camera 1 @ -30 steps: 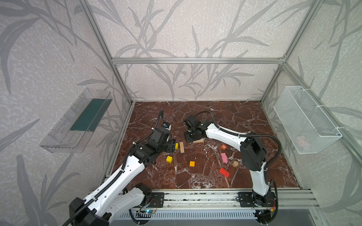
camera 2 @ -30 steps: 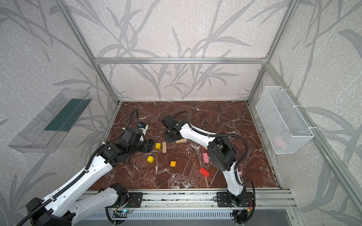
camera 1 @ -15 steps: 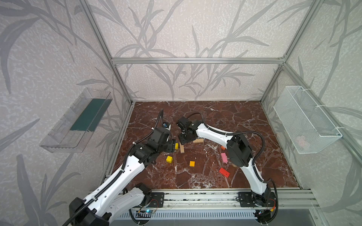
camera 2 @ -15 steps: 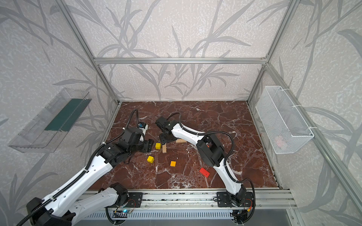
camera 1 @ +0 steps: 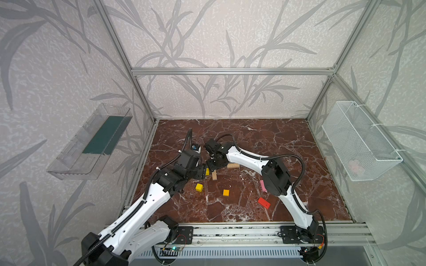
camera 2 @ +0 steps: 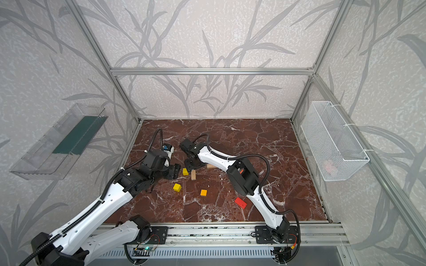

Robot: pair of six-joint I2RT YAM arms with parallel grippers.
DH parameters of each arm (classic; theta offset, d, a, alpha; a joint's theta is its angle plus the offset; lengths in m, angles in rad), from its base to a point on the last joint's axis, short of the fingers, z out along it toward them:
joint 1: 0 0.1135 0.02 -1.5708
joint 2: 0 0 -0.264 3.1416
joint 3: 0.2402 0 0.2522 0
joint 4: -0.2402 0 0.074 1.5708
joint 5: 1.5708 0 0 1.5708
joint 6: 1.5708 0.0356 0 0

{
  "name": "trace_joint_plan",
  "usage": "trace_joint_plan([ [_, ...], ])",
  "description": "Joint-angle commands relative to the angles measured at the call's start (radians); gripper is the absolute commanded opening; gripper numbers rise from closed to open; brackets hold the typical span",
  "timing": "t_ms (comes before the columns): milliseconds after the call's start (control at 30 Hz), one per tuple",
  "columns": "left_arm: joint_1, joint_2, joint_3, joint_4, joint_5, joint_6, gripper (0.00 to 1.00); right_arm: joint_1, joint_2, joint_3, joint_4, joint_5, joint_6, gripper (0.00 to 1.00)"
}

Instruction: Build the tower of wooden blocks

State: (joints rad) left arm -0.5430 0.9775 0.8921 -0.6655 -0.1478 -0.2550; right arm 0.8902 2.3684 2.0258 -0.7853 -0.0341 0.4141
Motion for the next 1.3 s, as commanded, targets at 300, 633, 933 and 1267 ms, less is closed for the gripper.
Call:
trace_joint_plan([
  [300, 0.004, -0.003, -0.011, -0.022, -0.009, 0.002, 0.75, 0.005, 0.048, 0.036, -0.045, 0.026, -0.006, 0.62],
  [633, 0.005, -0.005, -0.011, -0.023, -0.008, 0.002, 0.75, 0.003, 0.022, 0.007, -0.053, 0.071, -0.001, 0.58],
  [933, 0.006, -0.007, -0.01, -0.025, -0.003, 0.0, 0.75, 0.004, -0.027, -0.041, -0.039, 0.086, 0.006, 0.55],
  [1267, 0.006, -0.008, -0.011, -0.023, -0.001, -0.001, 0.75, 0.006, -0.077, -0.098, -0.019, 0.088, 0.009, 0.53],
])
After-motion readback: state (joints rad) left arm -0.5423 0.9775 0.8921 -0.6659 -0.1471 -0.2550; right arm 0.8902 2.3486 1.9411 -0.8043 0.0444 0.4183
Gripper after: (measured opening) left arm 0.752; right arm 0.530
